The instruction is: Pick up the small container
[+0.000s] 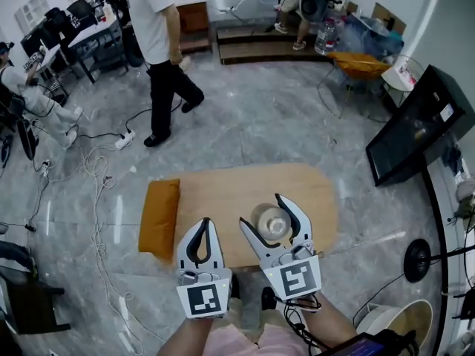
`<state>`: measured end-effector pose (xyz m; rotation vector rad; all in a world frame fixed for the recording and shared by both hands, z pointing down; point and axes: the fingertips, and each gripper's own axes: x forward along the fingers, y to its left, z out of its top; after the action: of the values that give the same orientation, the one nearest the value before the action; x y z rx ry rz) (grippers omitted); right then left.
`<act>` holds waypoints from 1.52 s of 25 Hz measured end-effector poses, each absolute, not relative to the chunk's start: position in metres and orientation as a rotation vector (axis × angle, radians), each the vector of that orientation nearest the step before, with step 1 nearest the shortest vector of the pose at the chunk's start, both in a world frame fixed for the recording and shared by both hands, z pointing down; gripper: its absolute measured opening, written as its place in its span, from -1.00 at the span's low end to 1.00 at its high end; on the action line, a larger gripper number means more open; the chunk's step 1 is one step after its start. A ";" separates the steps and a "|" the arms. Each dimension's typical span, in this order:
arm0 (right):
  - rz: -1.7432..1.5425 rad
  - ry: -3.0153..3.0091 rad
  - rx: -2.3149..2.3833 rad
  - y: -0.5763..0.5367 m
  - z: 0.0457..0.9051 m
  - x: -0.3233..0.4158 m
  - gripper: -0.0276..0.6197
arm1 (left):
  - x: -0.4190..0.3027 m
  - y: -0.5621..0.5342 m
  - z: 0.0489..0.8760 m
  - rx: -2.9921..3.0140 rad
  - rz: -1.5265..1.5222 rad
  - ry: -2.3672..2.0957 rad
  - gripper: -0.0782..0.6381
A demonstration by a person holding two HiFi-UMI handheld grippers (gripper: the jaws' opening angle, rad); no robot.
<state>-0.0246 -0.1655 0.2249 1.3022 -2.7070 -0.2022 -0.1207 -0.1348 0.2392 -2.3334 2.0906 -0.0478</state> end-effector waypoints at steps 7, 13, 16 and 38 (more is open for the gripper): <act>-0.273 -2.727 1.314 -0.154 0.175 -0.016 0.65 | -0.116 -0.128 0.187 -2.271 0.011 2.061 -0.75; -0.322 -2.736 1.331 -0.152 0.141 -0.011 0.65 | -0.121 -0.128 0.149 -2.181 0.081 2.042 -0.75; -0.360 -2.755 1.347 -0.151 0.128 -0.012 0.65 | -0.124 -0.128 0.138 -2.154 0.101 2.022 -0.75; -0.416 -2.807 1.296 -0.114 0.123 -0.010 0.65 | -0.112 -0.092 0.126 -2.133 0.137 2.056 -0.75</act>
<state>-0.0099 -0.1144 0.1227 1.2955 -2.8072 -0.4165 -0.1125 -0.0916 0.1257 -2.1332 2.0565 0.1367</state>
